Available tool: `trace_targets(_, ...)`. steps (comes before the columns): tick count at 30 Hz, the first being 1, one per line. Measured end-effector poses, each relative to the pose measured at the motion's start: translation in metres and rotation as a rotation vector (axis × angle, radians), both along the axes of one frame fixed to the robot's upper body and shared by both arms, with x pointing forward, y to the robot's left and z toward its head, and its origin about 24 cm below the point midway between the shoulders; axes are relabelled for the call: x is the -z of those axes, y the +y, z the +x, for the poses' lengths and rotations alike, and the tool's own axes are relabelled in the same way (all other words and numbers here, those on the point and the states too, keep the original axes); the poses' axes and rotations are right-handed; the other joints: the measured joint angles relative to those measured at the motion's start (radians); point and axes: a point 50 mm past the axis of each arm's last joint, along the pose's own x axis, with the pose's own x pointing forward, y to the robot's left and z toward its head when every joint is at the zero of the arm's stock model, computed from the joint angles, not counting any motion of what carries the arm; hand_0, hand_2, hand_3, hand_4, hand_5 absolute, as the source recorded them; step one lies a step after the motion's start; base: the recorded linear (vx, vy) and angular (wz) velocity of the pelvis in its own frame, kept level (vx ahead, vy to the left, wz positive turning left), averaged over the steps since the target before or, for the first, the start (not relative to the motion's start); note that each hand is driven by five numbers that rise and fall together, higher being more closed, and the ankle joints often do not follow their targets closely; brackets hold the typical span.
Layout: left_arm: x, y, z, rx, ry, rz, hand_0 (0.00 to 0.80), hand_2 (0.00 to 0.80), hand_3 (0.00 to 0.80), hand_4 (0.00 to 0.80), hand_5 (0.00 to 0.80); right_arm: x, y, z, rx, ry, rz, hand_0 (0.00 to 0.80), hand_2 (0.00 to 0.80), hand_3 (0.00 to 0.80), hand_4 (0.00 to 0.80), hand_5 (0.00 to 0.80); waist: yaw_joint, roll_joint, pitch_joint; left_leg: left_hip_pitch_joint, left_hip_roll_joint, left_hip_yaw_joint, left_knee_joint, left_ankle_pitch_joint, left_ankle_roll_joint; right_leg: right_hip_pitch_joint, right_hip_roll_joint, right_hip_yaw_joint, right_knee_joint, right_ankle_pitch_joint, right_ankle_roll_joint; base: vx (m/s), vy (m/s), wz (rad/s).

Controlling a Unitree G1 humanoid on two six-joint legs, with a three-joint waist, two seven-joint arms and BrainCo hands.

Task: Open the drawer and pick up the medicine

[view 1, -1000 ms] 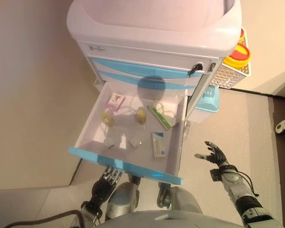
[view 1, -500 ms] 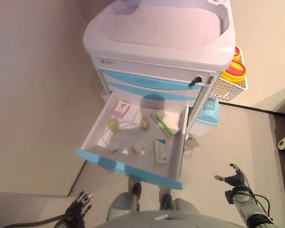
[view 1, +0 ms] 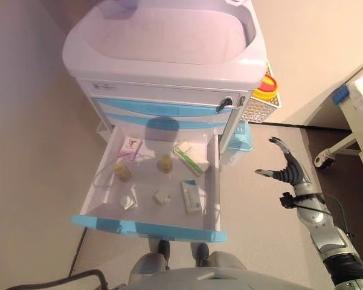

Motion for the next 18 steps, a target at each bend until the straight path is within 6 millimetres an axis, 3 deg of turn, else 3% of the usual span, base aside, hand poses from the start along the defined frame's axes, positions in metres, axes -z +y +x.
trace_targets(5, 0.004, -0.018, 0.004, 0.048, 0.006, -0.041, 0.0, 0.0, 0.0, 0.0, 0.0, -0.026, 0.051, 0.015, -0.336, -0.018, -0.07, 0.0, 0.0, 0.0, 0.0, 0.0, 0.025, 0.0, -0.002, -0.003, -0.002, -0.006, -0.005, 0.001, 0.0, 0.012, 0.001, -0.012, -0.016, 0.004, 0.002, 0.002, -0.017, 0.07)
trace_targets(10, 0.004, -0.018, 0.014, 0.079, -0.006, -0.036, 0.0, 0.0, 0.0, 0.0, 0.0, -0.032, 0.09, 0.023, -0.546, 0.018, -0.116, 0.0, 0.0, 0.0, 0.0, 0.0, 0.076, 0.002, -0.002, -0.011, -0.003, -0.034, -0.005, 0.008, -0.002, 0.03, -0.001, -0.05, -0.032, 0.004, 0.001, 0.002, -0.012, 0.23)
trace_targets(14, 0.004, -0.019, 0.02, 0.093, -0.021, -0.033, 0.0, 0.0, 0.0, 0.0, 0.0, -0.031, 0.115, 0.029, -0.617, 0.033, -0.138, 0.0, 0.0, 0.0, 0.0, 0.0, 0.106, 0.002, -0.002, -0.019, -0.006, -0.066, -0.006, 0.018, -0.003, 0.046, 0.001, -0.067, -0.05, 0.004, 0.001, -0.03, 0.0, 0.41)
trace_targets(18, 0.004, -0.02, 0.026, 0.097, -0.035, -0.035, 0.0, 0.0, 0.0, 0.0, 0.0, -0.016, 0.124, 0.04, -0.596, 0.101, -0.21, 0.0, 0.0, 0.0, 0.0, 0.0, 0.146, 0.009, 0.002, -0.032, -0.012, -0.104, -0.022, 0.035, -0.005, 0.049, 0.0, -0.097, -0.064, 0.004, 0.001, -0.012, 0.007, 0.32)
